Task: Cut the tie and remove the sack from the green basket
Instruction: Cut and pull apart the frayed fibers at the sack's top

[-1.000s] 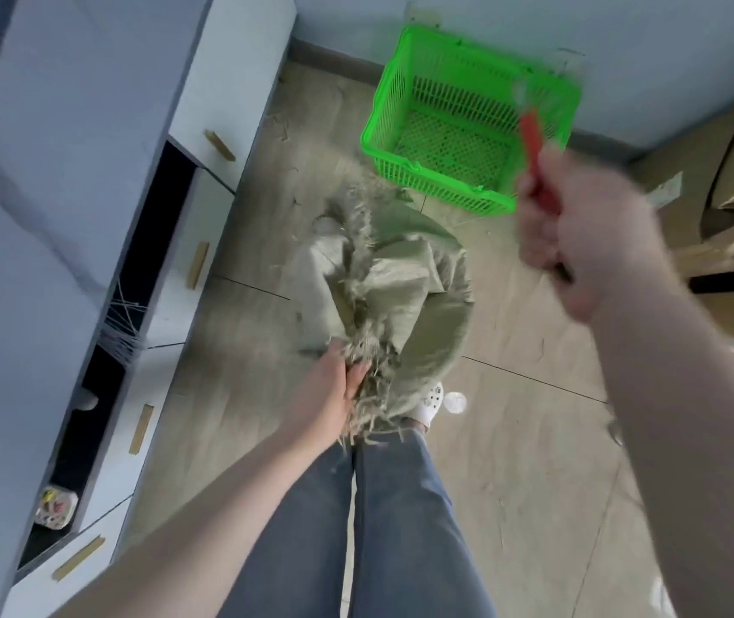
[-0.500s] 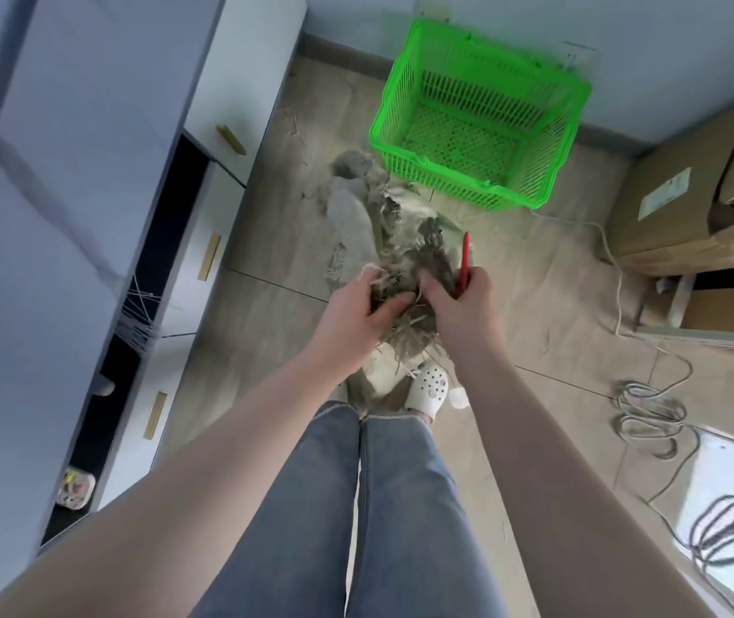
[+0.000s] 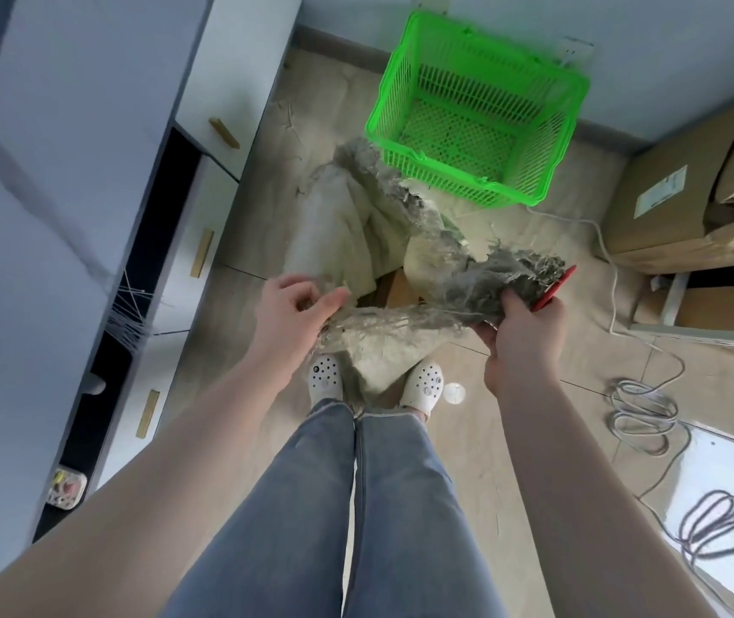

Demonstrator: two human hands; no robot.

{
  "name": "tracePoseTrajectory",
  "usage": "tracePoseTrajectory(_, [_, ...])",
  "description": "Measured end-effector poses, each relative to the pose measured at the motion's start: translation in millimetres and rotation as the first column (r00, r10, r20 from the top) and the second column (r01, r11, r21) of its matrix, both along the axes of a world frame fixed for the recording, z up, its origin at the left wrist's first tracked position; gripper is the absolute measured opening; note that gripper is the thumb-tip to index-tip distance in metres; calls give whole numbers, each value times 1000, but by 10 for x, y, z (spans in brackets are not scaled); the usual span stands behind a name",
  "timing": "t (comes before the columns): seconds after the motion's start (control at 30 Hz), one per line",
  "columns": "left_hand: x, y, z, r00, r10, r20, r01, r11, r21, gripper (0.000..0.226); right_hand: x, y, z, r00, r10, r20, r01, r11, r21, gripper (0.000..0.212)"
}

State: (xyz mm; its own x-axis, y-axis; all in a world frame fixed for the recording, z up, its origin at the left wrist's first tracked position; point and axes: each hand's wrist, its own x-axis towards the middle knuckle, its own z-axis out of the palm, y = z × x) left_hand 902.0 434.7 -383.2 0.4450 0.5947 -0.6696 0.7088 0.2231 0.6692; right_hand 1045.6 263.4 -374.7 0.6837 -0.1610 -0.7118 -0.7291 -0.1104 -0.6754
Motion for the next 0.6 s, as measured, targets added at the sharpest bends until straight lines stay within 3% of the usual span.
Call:
tracePoseTrajectory(0.07, [-2,6,32,974,204,-99,-219,960,-172,31,-52,4,75,992,126,1,-126,992,13,23])
tracePoseTrajectory(0.17, [31,-35,217,897,413,-157,-440,803,-401,26,-141,11,244,932,363,-27,-361,931,48,19])
tracePoseTrajectory(0.27, [141,-148,459,914,393,-102,-394,797,-458,49,-265,57,456,736,676,30,-674,736,-65,18])
tracePoseTrajectory(0.37, [259,-315,709,969,224,-106,-246,820,-516,89,-464,161,709,594,802,63,-798,598,-79,24])
tracePoseTrajectory(0.43, [299,-399,811,980,182,-81,-197,825,-530,78,-531,177,844,641,766,42,-767,641,15,23])
tracePoseTrajectory(0.53, [279,-412,900,975,193,-106,-220,862,-456,29,-507,85,985,755,655,-37,-638,746,189,7])
tracePoseTrajectory(0.6, [220,-375,916,956,256,-143,-292,871,-395,11,-454,-19,1022,808,587,-55,-567,799,202,20])
